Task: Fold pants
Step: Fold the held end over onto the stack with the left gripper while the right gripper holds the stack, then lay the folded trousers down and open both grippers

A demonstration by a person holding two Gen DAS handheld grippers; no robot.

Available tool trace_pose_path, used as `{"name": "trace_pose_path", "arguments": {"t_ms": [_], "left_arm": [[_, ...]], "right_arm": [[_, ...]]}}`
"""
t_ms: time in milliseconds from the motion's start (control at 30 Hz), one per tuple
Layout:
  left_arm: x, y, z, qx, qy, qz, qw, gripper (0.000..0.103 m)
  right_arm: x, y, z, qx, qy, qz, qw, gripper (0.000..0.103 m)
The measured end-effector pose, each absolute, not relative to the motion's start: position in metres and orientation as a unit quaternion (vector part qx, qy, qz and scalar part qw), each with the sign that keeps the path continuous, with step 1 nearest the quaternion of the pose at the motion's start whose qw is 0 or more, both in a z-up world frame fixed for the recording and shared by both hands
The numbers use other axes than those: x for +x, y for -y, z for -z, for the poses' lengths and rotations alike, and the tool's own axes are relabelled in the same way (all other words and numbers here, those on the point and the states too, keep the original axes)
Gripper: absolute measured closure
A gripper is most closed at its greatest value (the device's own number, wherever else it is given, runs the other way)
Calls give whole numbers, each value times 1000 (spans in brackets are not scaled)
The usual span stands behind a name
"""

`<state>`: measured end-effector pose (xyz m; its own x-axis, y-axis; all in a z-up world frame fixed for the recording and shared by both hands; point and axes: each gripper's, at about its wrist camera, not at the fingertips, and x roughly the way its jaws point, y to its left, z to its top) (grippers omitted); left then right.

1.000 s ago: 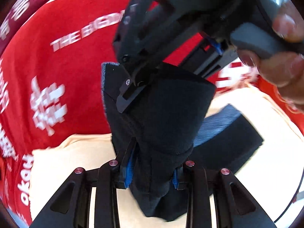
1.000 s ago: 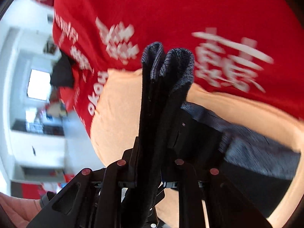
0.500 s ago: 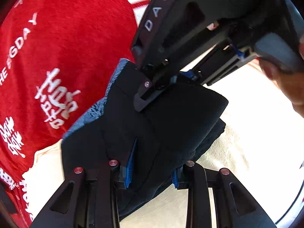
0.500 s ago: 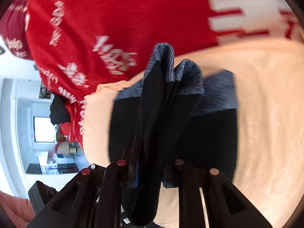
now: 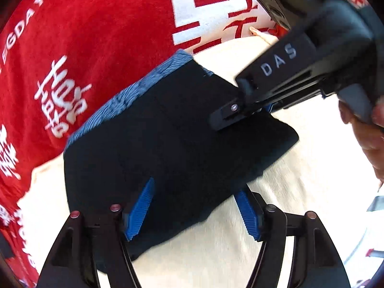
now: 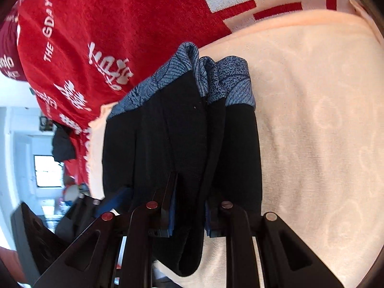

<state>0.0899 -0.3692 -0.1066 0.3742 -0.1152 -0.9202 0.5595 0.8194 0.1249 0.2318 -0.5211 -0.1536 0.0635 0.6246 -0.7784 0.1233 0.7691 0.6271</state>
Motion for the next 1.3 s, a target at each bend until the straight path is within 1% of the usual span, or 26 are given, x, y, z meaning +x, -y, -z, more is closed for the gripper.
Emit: {"name": "trace_pose_path", "arguments": {"t_ms": [133, 267, 400, 500, 533, 600, 700, 833, 933, 1033, 1133, 1267, 1300], "left_arm": [[95, 330, 83, 153, -527, 194, 813, 34], [124, 290, 70, 109, -530, 138, 830, 34], [155, 252, 80, 62, -551, 85, 828, 34], [162, 229, 92, 33, -566, 64, 821, 34], [161, 225, 96, 29, -573, 59, 817, 34], [161, 215, 104, 17, -586, 51, 809, 34], [159, 203, 113, -3, -600, 47, 798, 34], [157, 195, 120, -25, -610, 50, 790, 34], [158, 194, 124, -31, -613, 55, 787, 34], [157, 192, 124, -51, -607, 76, 790, 34], [151, 187, 116, -87, -586, 116, 797, 34], [145, 185, 102, -85, -558, 154, 811, 34], [145, 184, 100, -91, -556, 162, 810, 32]], "right_arm": [[230, 511, 143, 243, -670, -173, 680, 83], [219, 508, 144, 233, -678, -154, 680, 83], [218, 503, 143, 228, -676, -139, 686, 83], [228, 489, 136, 166, -673, -141, 707, 80], [232, 487, 133, 145, -672, -141, 712, 77], [238, 485, 132, 121, -675, -136, 715, 75], [238, 493, 129, 131, -678, -106, 715, 71], [223, 506, 112, 143, -676, -54, 721, 70], [209, 496, 92, 122, -661, -52, 739, 70], [196, 479, 81, 98, -654, -65, 748, 70], [190, 467, 88, 93, -663, -72, 739, 71], [186, 465, 100, 103, -673, -64, 730, 70], [185, 466, 100, 107, -674, -63, 728, 68]]}}
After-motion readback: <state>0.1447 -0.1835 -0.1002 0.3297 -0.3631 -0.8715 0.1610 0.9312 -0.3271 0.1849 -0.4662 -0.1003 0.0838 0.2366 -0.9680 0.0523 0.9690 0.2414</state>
